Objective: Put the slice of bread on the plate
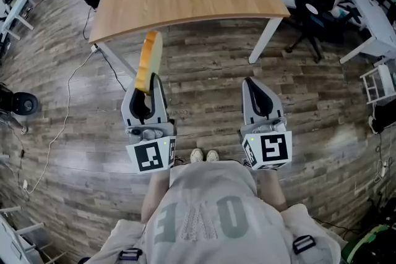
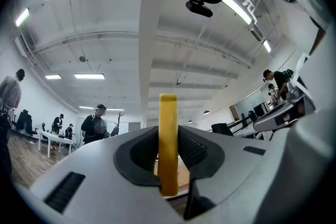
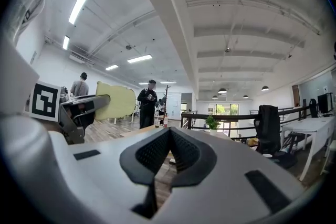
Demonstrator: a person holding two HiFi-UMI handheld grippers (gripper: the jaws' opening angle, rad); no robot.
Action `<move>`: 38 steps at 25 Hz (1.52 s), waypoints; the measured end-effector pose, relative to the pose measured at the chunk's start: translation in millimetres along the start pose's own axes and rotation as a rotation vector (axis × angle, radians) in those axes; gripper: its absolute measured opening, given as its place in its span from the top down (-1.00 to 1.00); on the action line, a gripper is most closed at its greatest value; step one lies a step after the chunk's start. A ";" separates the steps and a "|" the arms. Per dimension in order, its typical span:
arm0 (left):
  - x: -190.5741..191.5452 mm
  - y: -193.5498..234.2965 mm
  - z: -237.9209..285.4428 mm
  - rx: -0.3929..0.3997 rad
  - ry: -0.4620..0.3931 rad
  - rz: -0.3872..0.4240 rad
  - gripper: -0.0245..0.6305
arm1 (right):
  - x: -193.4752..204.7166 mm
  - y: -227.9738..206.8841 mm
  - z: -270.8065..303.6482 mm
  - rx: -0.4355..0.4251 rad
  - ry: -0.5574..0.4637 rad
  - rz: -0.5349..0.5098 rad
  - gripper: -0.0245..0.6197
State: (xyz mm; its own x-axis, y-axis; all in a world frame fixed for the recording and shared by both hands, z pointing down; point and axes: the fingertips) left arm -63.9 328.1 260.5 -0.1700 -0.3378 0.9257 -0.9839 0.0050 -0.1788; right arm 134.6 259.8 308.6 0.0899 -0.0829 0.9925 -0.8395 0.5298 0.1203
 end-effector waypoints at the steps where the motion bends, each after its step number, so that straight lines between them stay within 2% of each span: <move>1: 0.5 0.2 -1.2 -0.001 0.002 -0.001 0.65 | -0.3 1.8 -0.7 -0.003 -0.002 -0.008 0.87; 5: 0.5 -1.7 -5.8 -0.001 0.007 -0.008 0.65 | -2.4 6.2 -5.8 -0.003 -0.014 -0.039 0.87; 12: -2.1 -14.0 -7.9 0.006 0.013 0.004 0.65 | 10.7 -2.8 -14.4 -0.012 0.013 0.013 0.87; 17: -4.7 -22.6 -14.9 0.004 0.031 0.048 0.65 | 30.7 -10.8 -15.5 -0.030 0.050 0.069 0.87; 20: 2.0 -11.4 -17.7 -0.034 0.047 0.074 0.65 | 44.7 -7.7 -8.9 -0.032 0.086 0.108 0.87; 22: 11.5 7.3 -20.6 -0.086 0.072 0.059 0.65 | 55.3 2.3 -7.9 -0.056 0.127 0.151 0.87; 25: 17.7 26.8 -19.5 -0.132 0.060 0.052 0.65 | 69.9 6.2 -0.7 -0.082 0.165 0.133 0.87; 28: 27.6 36.6 0.5 -0.133 0.026 0.069 0.65 | 77.0 -3.9 26.9 -0.079 0.163 0.128 0.87; 34: 76.0 64.1 88.5 -0.123 -0.008 0.004 0.65 | 71.2 -25.3 113.8 -0.043 0.134 0.131 0.87; 38: 85.8 71.4 158.1 -0.025 -0.034 0.039 0.65 | 39.8 -30.1 174.9 -0.048 0.054 0.085 0.87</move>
State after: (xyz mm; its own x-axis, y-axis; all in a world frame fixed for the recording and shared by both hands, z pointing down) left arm -139.9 150.6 274.4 -0.2062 -0.3683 0.9065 -0.9778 0.0417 -0.2055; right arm 69.8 93.0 340.6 0.0492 0.0091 0.9987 -0.8187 0.5732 0.0351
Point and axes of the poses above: the fingertips, and each gripper's own axes: z forward along the fingers, y to its left, x out of its underside, and after that the axes turned 9 degrees about x, right-handed
